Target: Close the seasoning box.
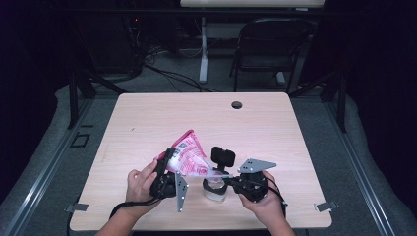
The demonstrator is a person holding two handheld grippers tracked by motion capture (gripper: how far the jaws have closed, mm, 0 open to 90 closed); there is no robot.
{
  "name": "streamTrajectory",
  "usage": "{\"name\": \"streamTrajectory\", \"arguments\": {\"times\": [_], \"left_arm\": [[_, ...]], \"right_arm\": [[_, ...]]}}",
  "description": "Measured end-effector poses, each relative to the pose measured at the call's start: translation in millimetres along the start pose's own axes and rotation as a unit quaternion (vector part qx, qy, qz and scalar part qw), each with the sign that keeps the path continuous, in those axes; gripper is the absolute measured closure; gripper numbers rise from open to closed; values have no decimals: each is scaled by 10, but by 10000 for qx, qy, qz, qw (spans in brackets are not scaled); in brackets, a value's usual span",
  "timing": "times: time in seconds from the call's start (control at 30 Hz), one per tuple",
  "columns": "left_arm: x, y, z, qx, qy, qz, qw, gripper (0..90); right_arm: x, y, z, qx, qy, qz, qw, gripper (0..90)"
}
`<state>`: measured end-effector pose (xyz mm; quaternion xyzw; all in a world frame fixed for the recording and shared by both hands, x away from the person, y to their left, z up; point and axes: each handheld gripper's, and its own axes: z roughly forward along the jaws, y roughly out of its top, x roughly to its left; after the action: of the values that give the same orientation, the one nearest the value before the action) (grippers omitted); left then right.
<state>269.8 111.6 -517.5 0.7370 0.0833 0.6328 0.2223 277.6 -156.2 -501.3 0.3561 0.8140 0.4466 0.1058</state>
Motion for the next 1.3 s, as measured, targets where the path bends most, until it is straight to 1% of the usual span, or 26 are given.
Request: {"name": "streamTrajectory", "arguments": {"times": [0.13, 0.2, 0.27, 0.43, 0.5, 0.7, 0.83, 1.07, 1.17, 1.27, 1.3], "left_arm": [[-3, 4, -5, -17, 26, -4, 10000, 649], [7, 12, -9, -29, 60, 56, 10000, 648], [5, 15, -12, -38, 67, 49, 10000, 648], [4, 27, -18, -48, 103, 115, 9999, 649], [3, 35, -22, -62, 143, 191, 9997, 649], [5, 39, -22, -59, 133, 224, 9996, 649], [8, 45, -21, -103, 155, 235, 9996, 649], [13, 54, -29, -74, 120, 235, 9996, 649], [22, 65, -32, -105, 144, 308, 9994, 649], [28, 70, -33, -120, 134, 322, 9993, 650], [29, 73, -37, -94, 102, 316, 9994, 650]], "right_arm": [[-1, -1, -2, 3, -2, 1, 10000, 900], [-2, 0, -6, 16, 2, 10, 10000, 900], [-2, -1, -8, 19, -10, 11, 10000, 900], [-3, -7, -7, 32, -15, 18, 10000, 900], [-7, -11, -6, 32, -10, 23, 10000, 900], [-10, -15, -9, 47, -13, 26, 10000, 900], [-8, -19, -9, 51, -27, 24, 10000, 900], [-9, -24, -13, 65, -31, 38, 10000, 900], [-10, -28, -10, 62, -40, 48, 10000, 900], [-14, -31, -9, 58, -34, 57, 10000, 900], [-15, -33, -10, 60, -35, 60, 10000, 900]]}}
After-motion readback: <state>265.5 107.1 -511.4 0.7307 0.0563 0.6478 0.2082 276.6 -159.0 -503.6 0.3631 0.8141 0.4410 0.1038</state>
